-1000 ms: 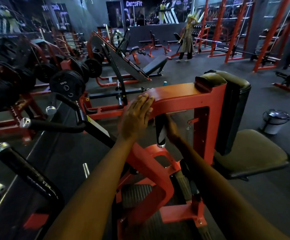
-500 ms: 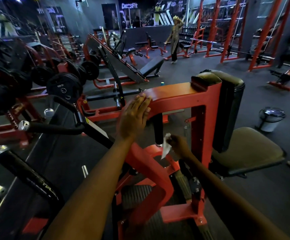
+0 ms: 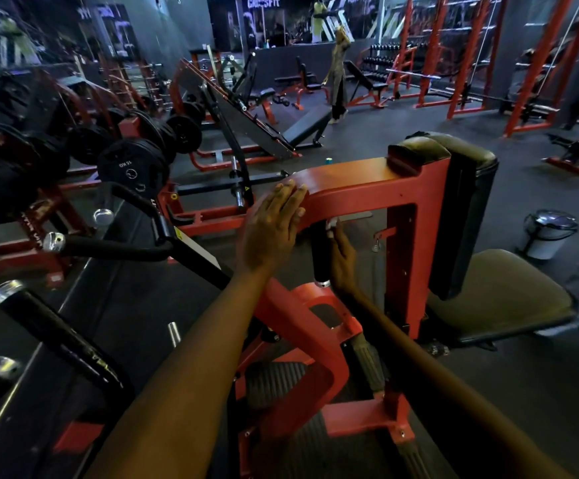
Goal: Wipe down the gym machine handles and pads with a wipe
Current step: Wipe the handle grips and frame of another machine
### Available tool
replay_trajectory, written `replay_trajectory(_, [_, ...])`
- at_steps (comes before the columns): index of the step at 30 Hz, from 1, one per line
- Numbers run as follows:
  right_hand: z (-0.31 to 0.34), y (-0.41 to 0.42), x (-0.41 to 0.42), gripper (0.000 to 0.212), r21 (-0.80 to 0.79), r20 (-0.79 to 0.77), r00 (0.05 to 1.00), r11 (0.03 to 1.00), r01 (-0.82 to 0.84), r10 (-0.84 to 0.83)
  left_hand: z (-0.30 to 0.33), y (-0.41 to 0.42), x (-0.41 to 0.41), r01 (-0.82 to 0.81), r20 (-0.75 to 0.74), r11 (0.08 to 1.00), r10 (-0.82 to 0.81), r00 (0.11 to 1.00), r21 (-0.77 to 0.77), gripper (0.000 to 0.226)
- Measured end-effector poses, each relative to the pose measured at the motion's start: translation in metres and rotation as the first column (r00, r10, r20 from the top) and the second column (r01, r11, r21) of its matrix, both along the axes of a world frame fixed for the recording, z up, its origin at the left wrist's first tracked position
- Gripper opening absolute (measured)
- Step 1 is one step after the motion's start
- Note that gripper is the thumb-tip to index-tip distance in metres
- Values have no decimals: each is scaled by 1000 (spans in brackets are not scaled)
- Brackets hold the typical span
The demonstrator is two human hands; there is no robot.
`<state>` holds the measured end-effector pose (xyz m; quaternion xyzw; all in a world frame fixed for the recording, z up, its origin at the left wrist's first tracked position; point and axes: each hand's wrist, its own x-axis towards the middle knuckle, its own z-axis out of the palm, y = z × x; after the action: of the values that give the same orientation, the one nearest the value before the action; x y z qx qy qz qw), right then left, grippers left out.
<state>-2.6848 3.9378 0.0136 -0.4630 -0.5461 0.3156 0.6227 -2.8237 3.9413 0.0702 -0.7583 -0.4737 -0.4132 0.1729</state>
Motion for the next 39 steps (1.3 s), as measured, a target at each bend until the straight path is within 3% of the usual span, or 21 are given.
replay_trajectory(3, [14,3,12,21,-56,-133,989,996,-72,64,1,0,0,4,-2,1000,-4,1000,12,42])
replay_trajectory(8, [31,6,7,7,53,-244,969,998,-16,28,1,0,0,16,-6,999,-16,1000,46,41])
replay_trajectory(12, [20,0,-6,15,91,-50,991,987,131,-127,2,-1,0,12,-9,999,-11,1000,52,47])
replay_trajectory(14, [11,-1,-5,5,29,40,982,983,182,-183,2,-2,0,15,-1,999,-15,1000,45,46])
replay_trajectory(16, [-4,-6,-3,15,-45,101,968,971,235,-229,1,-1,0,15,1,999,-15,1000,35,47])
replay_trajectory(18, [-25,-13,3,17,-146,208,961,966,212,-179,0,0,-1,6,1,1000,-6,1000,16,47])
replay_trajectory(21, [-58,-30,18,10,-297,228,971,944,145,-78,0,1,-1,-1,5,1000,1,1000,10,46])
replay_trajectory(23, [-46,-28,20,7,-274,135,980,945,176,-144,-1,1,-1,5,5,1000,-5,1000,17,47])
replay_trajectory(25, [-10,-20,8,9,-150,24,960,949,279,-279,-1,1,-1,12,3,1000,-12,1000,23,47])
replay_trajectory(27, [7,-15,3,17,-31,42,951,951,308,-307,-1,1,-1,7,12,1000,-7,1000,19,47])
replay_trajectory(28, [3,-12,4,22,4,113,954,961,278,-277,-1,0,0,-1,15,1000,1,1000,18,46])
replay_trajectory(30, [-22,-22,8,28,-109,304,952,991,72,-36,-1,-1,0,-12,5,1000,12,1000,17,47])
replay_trajectory(31, [-33,-27,9,35,-81,365,931,996,33,-1,-1,-1,0,-13,0,1000,13,1000,17,48])
replay_trajectory(33, [-48,-15,10,42,23,329,941,997,75,-79,0,-1,-1,-12,-4,1000,12,1000,22,49])
replay_trajectory(34, [-54,-13,11,38,-53,283,959,997,52,-35,0,0,-1,-14,-5,1000,14,1000,25,47])
replay_trajectory(37, [-79,-16,25,29,-227,456,889,972,69,43,-1,-2,0,-18,-4,999,18,1000,39,42])
replay_trajectory(38, [-79,-22,28,30,-206,474,880,976,70,37,0,-2,1,-18,-4,999,19,1000,44,41])
replay_trajectory(39, [-74,-31,31,33,-56,543,839,997,52,-13,0,-1,0,-19,-5,998,19,1000,53,40])
